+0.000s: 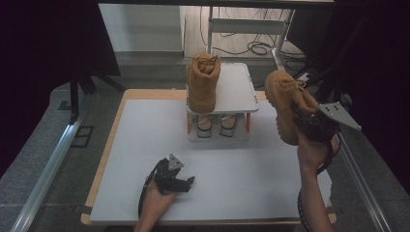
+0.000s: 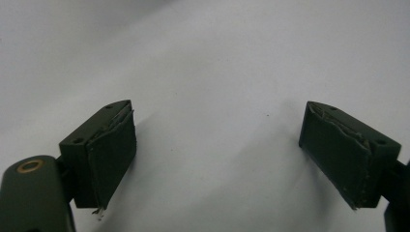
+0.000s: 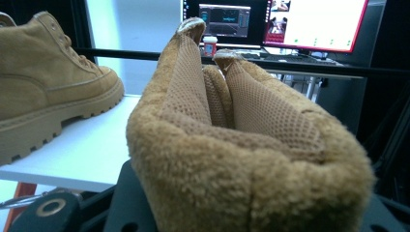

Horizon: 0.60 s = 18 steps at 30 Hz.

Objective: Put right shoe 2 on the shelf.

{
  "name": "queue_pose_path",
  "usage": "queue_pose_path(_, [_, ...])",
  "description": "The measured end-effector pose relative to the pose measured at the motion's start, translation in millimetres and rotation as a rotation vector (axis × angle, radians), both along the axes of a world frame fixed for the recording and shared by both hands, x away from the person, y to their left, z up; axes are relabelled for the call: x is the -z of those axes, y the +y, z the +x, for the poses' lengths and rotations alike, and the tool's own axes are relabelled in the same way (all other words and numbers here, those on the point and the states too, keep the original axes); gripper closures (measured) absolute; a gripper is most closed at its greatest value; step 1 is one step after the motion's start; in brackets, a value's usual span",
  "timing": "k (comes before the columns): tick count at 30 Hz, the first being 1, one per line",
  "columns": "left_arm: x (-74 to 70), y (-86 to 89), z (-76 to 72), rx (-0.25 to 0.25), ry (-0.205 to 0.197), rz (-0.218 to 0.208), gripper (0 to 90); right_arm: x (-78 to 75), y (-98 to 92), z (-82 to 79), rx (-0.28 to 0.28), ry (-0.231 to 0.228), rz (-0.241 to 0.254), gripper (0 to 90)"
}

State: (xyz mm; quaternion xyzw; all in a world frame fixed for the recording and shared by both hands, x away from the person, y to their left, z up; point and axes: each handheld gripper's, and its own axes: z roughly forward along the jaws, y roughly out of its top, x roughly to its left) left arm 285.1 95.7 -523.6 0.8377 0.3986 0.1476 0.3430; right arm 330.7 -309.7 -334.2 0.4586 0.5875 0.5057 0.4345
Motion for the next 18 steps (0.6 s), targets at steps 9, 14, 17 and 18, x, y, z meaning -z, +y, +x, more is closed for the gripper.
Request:
queue_pose_path(9, [0.1,0.1,0.1,0.001,0.001,-0.001,13.2,-13.2,15.9,9.0,-0.032,-0.016,-0.017,55.6])
queue_pose_path(14, [0.2,0.1,0.1,0.001,0.0,-0.001,13.2,-17.0,26.7,16.6,-0.057,-0.015,-0.021,55.6])
queue_pose_path(17, [0.3,0.0,0.1,0.0,-0.002,-0.002,13.1,-18.2,33.9,21.7,-0.073,-0.011,-0.026,55.6])
queue_pose_path(18, [0.3,0.0,0.1,0.0,-0.002,-0.002,13.2,-18.5,36.3,23.4,-0.078,-0.009,-0.027,55.6])
